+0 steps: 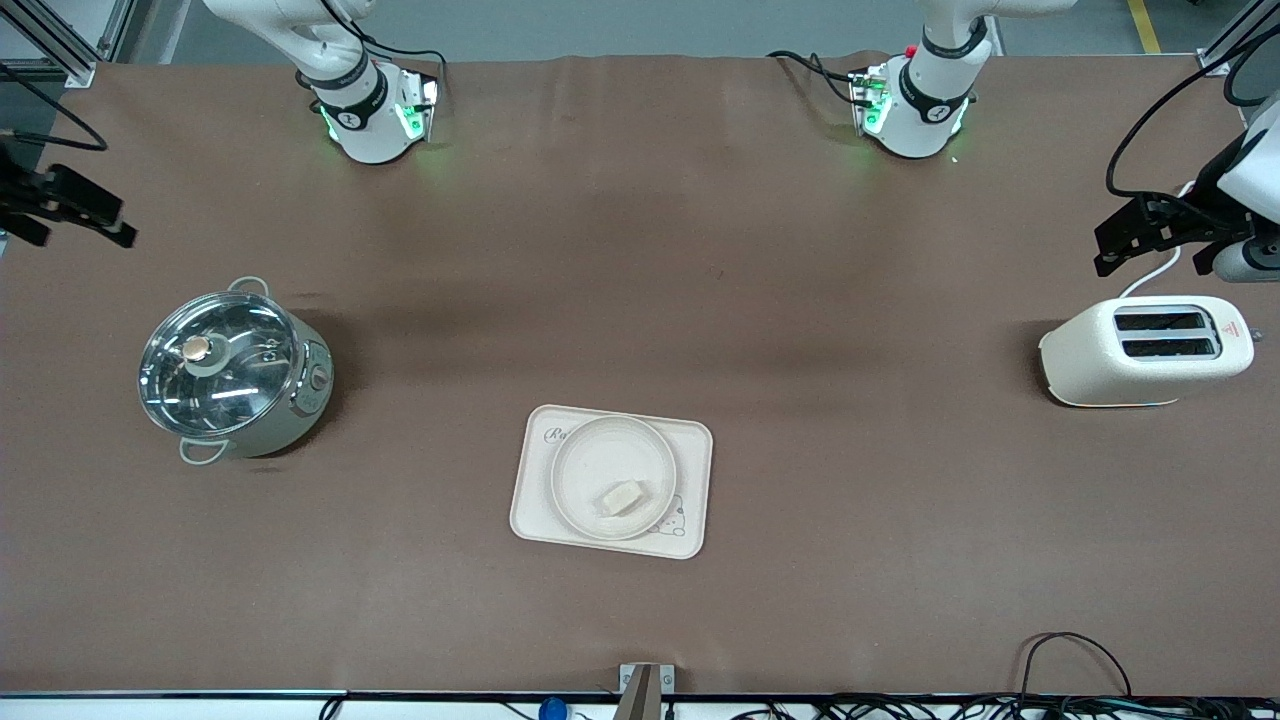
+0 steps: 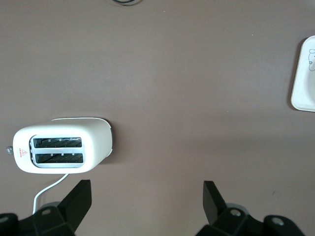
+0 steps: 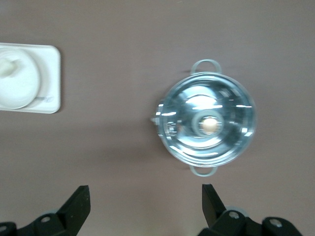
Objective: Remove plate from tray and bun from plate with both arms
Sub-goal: 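Reach the right gripper toward the white plate on the tray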
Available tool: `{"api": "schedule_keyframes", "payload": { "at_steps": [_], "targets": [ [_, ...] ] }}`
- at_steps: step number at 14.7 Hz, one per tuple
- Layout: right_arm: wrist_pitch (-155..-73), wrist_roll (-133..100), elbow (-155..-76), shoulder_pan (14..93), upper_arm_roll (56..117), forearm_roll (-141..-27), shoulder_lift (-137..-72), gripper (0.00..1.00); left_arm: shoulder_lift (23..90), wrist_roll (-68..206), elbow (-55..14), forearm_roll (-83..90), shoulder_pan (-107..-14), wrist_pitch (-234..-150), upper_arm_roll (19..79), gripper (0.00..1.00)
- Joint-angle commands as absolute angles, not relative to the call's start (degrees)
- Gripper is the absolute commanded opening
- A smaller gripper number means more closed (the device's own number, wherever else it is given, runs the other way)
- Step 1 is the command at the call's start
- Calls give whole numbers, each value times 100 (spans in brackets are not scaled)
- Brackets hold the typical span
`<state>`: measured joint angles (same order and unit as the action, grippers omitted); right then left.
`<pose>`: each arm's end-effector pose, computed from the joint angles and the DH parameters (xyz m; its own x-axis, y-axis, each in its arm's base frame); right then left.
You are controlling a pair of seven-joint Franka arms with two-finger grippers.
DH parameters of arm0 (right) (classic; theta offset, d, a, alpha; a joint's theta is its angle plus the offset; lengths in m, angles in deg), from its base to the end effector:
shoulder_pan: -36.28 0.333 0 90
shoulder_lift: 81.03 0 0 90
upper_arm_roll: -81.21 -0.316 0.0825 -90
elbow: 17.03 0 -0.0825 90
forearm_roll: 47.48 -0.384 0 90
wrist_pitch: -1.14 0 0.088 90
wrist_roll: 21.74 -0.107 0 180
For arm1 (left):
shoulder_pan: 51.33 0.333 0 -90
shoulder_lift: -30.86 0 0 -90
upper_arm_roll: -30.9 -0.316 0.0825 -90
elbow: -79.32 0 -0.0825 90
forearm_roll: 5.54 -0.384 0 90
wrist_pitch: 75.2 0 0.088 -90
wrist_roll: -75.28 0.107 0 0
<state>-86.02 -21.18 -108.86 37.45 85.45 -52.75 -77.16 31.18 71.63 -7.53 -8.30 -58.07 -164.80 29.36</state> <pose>0.5281 -0.0195 0.6422 0.9992 -0.0391 -0.0130 -0.0401 -0.9945 -0.0969 0.5543 -0.0453 0.6468 0.9986 -0.0267 0.0454 -0.0246 -0.9987 -0.0454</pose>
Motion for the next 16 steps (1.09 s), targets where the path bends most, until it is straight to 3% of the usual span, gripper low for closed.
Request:
{"api": "schedule_keyframes", "payload": {
  "at_steps": [1, 8, 13, 16],
  "targets": [
    [-8841, -2130, -10932, 4206, 8525, -5608, -8014, 100, 3183, 7141, -593, -924, -5827, -16336, 2940, 100],
    [-10641, -2280, -10827, 5077, 8525, -6873, -9744, 100, 3192, 7177, -611, -897, -5801, -16336, 2940, 100],
    [-11372, -2271, -10327, 5560, 8437, -7927, -11212, 100, 3201, 7185, -611, -897, -5801, -16336, 2940, 100],
    [-12074, -2280, -10229, 5938, 8437, -7956, -11750, 100, 3209, 7185, -611, -897, -5792, -16336, 2940, 100]
  ]
}}
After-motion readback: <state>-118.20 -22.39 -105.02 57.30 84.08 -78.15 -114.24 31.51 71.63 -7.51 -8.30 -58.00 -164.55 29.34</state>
